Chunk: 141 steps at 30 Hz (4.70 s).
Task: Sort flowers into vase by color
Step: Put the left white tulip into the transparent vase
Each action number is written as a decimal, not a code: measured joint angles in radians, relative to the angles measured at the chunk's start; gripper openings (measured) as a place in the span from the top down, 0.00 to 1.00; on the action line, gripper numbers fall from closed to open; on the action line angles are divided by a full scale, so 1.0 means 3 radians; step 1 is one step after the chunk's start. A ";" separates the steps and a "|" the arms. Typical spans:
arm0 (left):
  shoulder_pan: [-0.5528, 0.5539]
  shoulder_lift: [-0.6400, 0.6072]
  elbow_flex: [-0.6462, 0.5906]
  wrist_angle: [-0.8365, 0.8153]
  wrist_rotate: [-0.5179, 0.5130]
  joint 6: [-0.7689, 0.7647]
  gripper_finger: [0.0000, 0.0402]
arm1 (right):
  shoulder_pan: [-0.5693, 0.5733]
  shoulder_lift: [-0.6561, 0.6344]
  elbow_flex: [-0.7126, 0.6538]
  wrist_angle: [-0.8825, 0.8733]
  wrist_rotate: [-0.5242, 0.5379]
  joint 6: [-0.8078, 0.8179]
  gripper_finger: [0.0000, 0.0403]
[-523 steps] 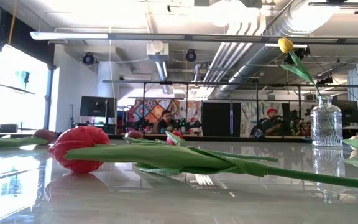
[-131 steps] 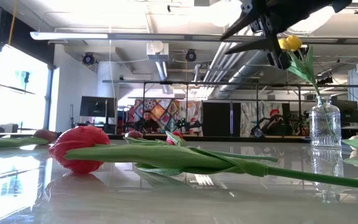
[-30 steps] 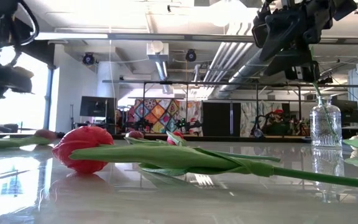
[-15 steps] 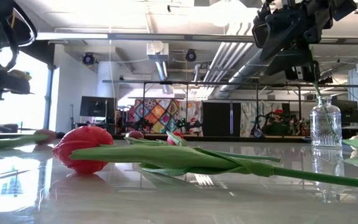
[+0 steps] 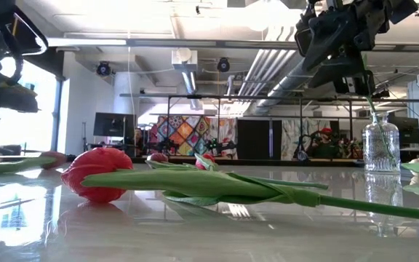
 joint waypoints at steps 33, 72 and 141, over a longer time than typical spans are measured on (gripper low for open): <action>0.0005 -0.0647 0.0422 -0.0095 -0.1594 0.0900 0.99 | 0.0324 0.0000 0.0000 0.0101 0.0234 0.0114 0.73; 0.1373 -0.0826 0.0425 0.3464 -0.1366 0.5240 0.99 | 0.0296 0.0000 0.0000 0.1061 0.0747 -0.0621 0.73; 0.2335 0.0829 0.3471 0.3271 0.0273 0.6195 0.98 | 0.0353 -0.0972 0.1587 -0.0438 0.1893 -0.2906 0.65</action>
